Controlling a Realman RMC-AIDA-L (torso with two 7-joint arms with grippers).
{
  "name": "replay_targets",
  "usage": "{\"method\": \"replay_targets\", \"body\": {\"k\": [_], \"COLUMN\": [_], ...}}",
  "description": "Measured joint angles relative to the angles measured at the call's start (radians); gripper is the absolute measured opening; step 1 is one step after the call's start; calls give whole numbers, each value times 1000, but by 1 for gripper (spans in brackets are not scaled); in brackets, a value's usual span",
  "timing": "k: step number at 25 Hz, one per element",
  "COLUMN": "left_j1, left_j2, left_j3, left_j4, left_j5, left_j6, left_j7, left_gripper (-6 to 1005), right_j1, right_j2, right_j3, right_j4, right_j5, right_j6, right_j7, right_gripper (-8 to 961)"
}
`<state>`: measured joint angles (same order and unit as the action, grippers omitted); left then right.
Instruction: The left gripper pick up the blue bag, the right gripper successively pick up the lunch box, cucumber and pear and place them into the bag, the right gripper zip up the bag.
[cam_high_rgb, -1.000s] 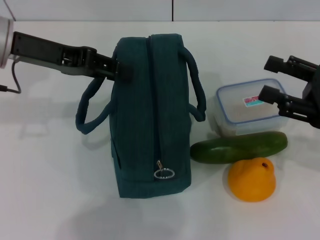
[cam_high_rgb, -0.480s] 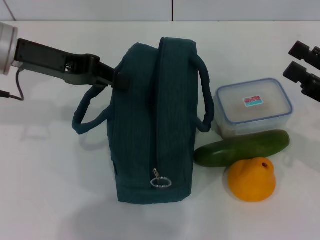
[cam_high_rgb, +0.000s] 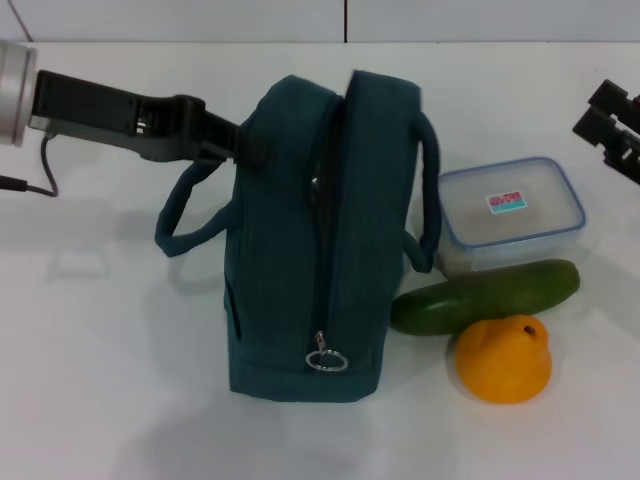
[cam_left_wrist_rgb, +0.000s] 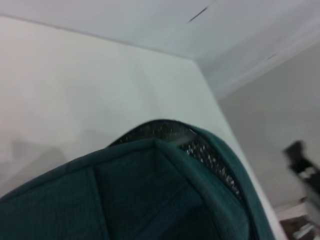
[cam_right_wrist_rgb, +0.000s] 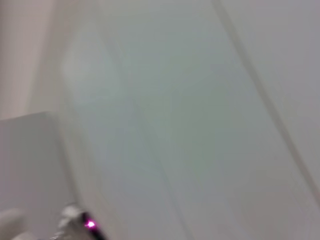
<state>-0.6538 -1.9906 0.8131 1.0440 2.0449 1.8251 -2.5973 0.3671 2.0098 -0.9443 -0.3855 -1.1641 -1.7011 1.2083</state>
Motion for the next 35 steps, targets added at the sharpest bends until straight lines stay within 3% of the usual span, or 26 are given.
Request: {"method": "replay_targets", "body": {"k": [11,21,35], "left_j1": [10,12,31], "left_j2": [-6,-11,-19], "left_j3": [-21,-96,-97], "left_j4": [2,0,-1], "left_j5": [-22,-28,-64], "left_j6": [-3,-3,-1], "left_j7": [21,89,136], "left_gripper": [69,71,72], "right_j1": [4,10,72], "right_j2": [1,12,18], "right_j3": [1,1,-6], "right_j4": [188,279,361], "right_j5": [182,211,211], "right_j6": [168,305,440], "right_j7": [86,195,328], "right_gripper": [702,701,688]}}
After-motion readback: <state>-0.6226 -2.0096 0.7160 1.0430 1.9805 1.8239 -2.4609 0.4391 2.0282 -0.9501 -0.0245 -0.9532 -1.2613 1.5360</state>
